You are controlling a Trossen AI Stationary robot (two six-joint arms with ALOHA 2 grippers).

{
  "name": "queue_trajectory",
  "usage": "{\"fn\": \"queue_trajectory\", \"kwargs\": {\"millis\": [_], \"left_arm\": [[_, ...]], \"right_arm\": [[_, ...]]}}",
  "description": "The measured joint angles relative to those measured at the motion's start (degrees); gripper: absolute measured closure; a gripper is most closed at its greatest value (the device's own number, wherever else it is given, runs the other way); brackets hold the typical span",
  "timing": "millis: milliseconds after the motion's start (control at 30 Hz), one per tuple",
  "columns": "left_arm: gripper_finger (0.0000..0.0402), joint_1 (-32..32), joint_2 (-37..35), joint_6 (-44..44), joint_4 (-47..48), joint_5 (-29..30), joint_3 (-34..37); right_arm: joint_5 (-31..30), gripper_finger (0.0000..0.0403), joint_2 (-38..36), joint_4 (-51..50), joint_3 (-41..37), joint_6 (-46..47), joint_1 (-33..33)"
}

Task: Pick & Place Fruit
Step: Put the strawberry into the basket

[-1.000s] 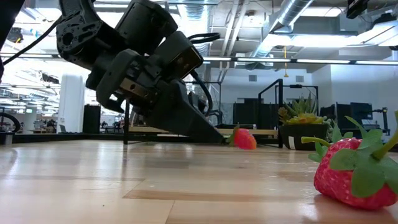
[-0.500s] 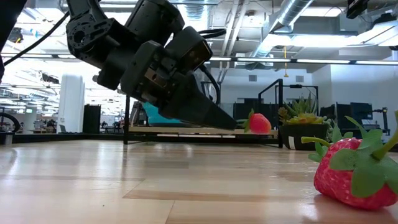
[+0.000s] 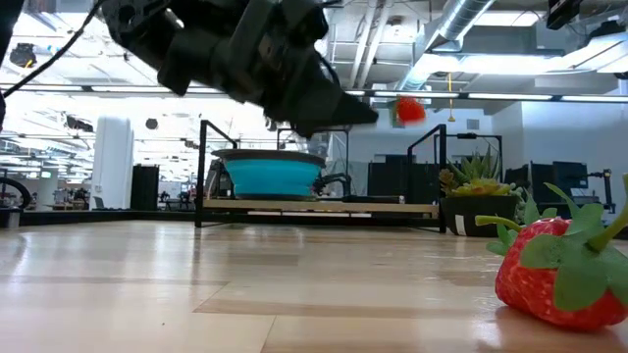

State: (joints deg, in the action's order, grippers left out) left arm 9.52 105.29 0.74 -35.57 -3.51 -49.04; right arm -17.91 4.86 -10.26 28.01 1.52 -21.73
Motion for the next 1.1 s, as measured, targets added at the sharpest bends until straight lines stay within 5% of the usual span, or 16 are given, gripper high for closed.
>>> {"fn": "queue_trajectory", "kwargs": {"millis": [467, 900, 1100], "left_arm": [[0.0401, -4.75, -13.54, -0.47, 5.32, 17.08, 0.02], [0.0401, -9.75, -17.66, -0.52, 7.00, 44.98, 0.02], [0.0401, -15.28, -17.29, -0.25, 7.24, 50.39, 0.02]], "right_arm": [[0.00, 0.0403, 0.00, -0.65, -0.03, 0.00, 0.00], [0.02, 0.0403, 0.00, -1.73, -0.04, 0.00, 0.01], [0.02, 0.0403, 0.00, -1.75, -0.04, 0.00, 0.01]]}}
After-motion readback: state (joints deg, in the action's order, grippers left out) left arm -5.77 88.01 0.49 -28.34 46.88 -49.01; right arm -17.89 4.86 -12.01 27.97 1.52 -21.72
